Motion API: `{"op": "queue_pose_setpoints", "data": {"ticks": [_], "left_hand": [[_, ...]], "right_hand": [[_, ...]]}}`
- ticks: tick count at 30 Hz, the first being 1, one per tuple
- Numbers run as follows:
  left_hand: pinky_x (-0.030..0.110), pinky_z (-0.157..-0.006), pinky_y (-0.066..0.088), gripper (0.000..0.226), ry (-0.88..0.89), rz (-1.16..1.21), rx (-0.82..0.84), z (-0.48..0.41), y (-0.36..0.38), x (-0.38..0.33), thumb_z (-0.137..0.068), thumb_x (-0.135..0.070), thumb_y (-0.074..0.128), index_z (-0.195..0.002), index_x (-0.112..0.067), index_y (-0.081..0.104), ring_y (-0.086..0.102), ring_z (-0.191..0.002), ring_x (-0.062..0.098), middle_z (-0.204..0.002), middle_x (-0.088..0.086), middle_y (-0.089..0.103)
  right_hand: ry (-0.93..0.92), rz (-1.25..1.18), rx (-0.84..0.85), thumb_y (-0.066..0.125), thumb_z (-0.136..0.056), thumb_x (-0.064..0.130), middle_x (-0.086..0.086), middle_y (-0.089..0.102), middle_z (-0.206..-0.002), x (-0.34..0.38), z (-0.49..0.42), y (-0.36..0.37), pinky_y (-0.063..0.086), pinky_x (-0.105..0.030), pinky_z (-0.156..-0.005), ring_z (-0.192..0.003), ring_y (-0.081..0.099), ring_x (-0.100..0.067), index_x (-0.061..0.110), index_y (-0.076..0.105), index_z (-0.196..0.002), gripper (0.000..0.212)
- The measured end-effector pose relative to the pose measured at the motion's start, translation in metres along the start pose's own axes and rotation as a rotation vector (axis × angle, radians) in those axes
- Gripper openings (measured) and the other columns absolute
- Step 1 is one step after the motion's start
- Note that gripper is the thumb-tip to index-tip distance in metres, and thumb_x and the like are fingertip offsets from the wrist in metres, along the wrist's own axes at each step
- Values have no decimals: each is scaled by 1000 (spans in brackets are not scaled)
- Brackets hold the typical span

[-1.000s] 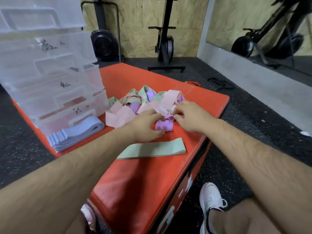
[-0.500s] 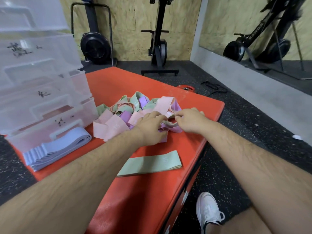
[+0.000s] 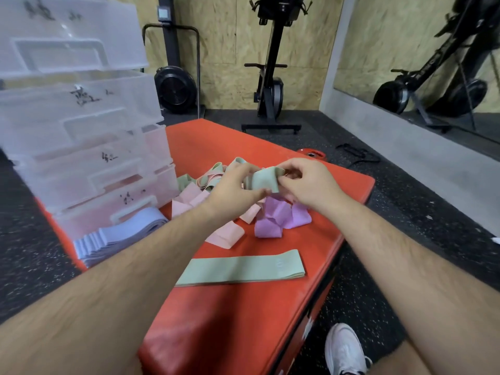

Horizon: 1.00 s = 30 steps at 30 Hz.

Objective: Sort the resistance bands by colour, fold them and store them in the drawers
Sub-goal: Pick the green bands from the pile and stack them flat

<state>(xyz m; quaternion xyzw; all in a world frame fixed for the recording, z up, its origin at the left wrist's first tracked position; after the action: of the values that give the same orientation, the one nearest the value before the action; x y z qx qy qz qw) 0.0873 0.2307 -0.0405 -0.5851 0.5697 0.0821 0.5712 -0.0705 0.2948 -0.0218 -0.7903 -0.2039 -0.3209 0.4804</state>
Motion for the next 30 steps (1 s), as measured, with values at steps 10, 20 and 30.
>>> {"op": "queue_pose_setpoints", "data": {"ticks": [10, 20, 30], "left_hand": [[30, -59, 53, 18, 2, -23, -159, 14, -54, 14, -84, -6, 70, -80, -19, 58, 64, -74, 17, -91, 4, 62], [11, -71, 50, 26, -181, 284, -69, 26, -72, 30, -77, 10, 74, -75, -15, 68, 62, -74, -4, -73, -13, 69], [21, -76, 54, 20, -351, 444, -20, 32, -81, 55, -84, -8, 74, -104, -10, 71, 67, -82, 12, -99, 6, 72]], "right_hand": [[-181, 397, 58, 75, -79, 30, 8, 47, -100, 16, 1, 23, 37, -31, -88, -102, 39, -15, 27, 63, -82, 12], [-23, 192, 229, 52, -88, 20, 1, 47, -71, 18, 6, 66, 42, -46, -69, -68, 43, -23, 22, 34, -74, 23], [-43, 48, 306, 67, -65, 35, 9, 46, -88, 33, 5, 71, 46, -34, -77, -77, 47, -11, 20, 51, -70, 22]]}}
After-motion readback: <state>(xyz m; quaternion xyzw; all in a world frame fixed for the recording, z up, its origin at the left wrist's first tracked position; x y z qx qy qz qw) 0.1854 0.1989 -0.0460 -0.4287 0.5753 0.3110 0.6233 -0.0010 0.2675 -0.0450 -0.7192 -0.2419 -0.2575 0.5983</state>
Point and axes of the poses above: each hand's wrist, its own z-axis away from the middle knuckle, its own y-axis out of the palm, x = y × z, the point moved 6 cm from there along -z, towards the middle knuckle
